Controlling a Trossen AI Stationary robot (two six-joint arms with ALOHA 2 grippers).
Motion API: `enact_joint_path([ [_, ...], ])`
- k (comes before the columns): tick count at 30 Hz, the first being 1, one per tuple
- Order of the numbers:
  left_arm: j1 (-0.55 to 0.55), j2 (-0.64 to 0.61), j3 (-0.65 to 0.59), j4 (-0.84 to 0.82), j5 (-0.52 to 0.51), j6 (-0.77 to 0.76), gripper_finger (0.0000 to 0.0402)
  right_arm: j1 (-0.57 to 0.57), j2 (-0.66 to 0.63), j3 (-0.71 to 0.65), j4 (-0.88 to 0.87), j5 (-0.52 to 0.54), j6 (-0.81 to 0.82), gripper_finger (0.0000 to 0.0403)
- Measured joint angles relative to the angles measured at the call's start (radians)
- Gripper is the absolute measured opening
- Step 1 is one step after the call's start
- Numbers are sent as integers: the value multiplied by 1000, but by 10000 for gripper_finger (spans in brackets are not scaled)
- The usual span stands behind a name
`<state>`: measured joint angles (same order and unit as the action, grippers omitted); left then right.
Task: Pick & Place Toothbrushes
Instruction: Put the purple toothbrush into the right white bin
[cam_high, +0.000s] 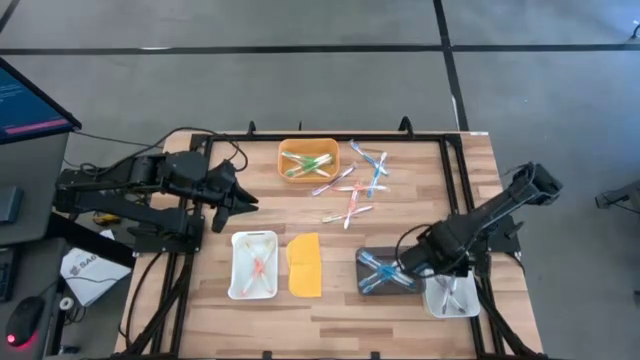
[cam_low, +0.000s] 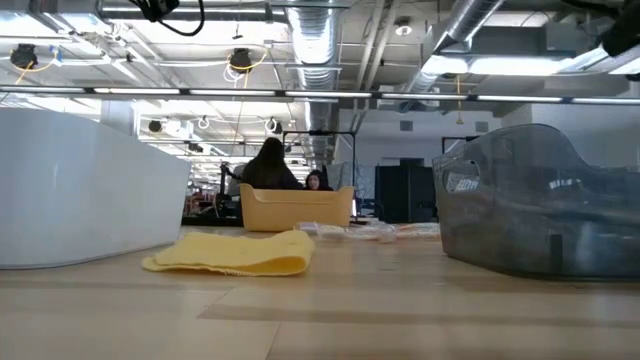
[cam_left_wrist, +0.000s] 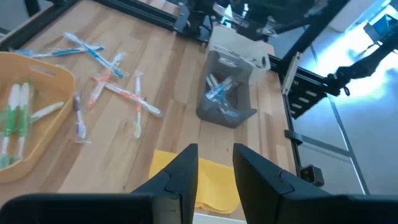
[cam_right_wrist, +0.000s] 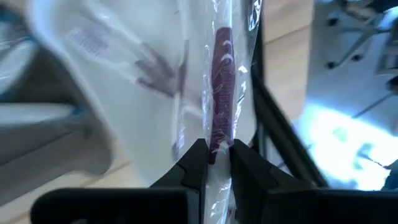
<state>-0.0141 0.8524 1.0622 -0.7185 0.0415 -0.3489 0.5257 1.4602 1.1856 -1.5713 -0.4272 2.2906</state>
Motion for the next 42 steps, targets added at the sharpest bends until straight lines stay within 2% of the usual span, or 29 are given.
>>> enact_joint_path([
  [9,-84,0,0,-4,1,-25,95,77,97,-37,97,-97,24,41],
  [18,-117,0,0,-3,-1,-31,95,90,213,-39,127,-109,25,41],
  [30,-133,21,1,6,-9,-7,95,88,342,-112,387,-133,30,38],
  [36,-137,41,0,5,-15,20,95,87,358,-98,359,-132,32,55],
  [42,-155,64,0,18,-79,63,95,95,360,-93,217,-105,30,66],
])
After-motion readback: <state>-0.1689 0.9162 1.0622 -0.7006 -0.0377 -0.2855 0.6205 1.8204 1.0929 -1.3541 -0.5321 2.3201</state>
